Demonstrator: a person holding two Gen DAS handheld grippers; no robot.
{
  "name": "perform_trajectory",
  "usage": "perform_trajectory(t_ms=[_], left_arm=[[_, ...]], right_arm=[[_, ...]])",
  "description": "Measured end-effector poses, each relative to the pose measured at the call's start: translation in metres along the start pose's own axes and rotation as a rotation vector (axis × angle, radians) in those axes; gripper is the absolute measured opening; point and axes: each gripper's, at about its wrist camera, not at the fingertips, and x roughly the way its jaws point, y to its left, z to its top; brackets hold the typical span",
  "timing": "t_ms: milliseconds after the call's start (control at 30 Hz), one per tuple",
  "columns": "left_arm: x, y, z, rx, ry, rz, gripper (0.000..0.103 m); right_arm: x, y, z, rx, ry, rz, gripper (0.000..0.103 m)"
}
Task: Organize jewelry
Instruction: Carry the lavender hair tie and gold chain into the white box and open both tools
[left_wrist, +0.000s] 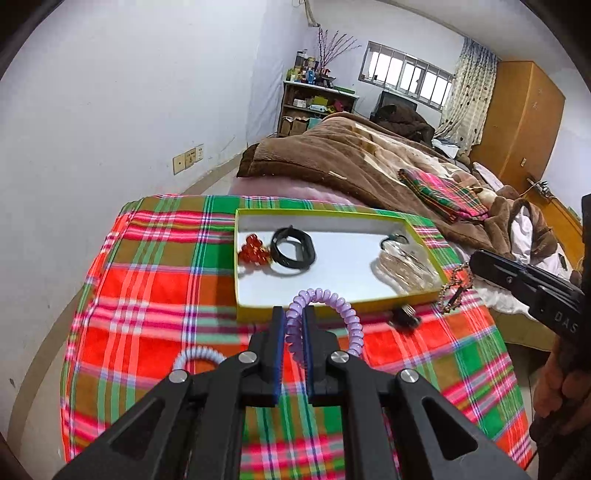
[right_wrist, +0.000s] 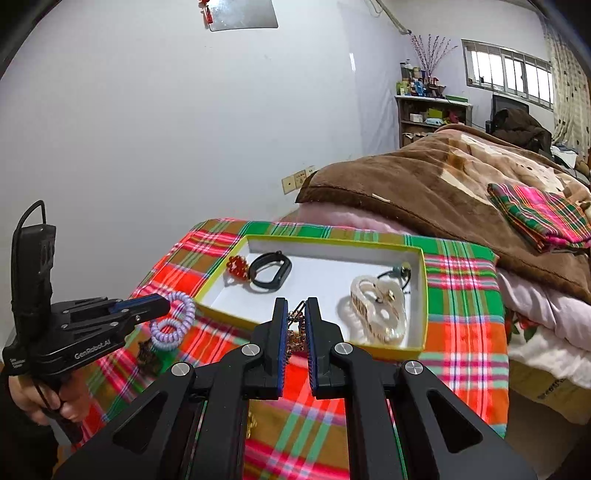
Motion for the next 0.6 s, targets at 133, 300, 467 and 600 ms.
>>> perform_trajectory(t_ms=[133, 300, 467, 600], left_arm=[[0.02, 0.01, 0.014, -0.008, 0.006, 0.013, 0.009], [0.047, 0.017, 0.029, -0.012, 0.03, 0.018, 0.009], [0.072, 0.018, 0.032, 0.002, 0.062, 0.02, 0.009], [0.087, 0.017, 0.031, 0.018, 0.084, 0.027, 0.009]], right_arm=[[0.023, -0.002, 0.01, -0.009, 0.013, -0.003, 0.009], [0.055, -0.01, 0.014, 0.008, 0.05, -0.002, 0.009], [0.079, -0.017, 0.013, 0.037, 0.086, 0.006, 0.009], [0.094, -0.018, 0.009, 0.044, 0.114, 0.014, 0.009]])
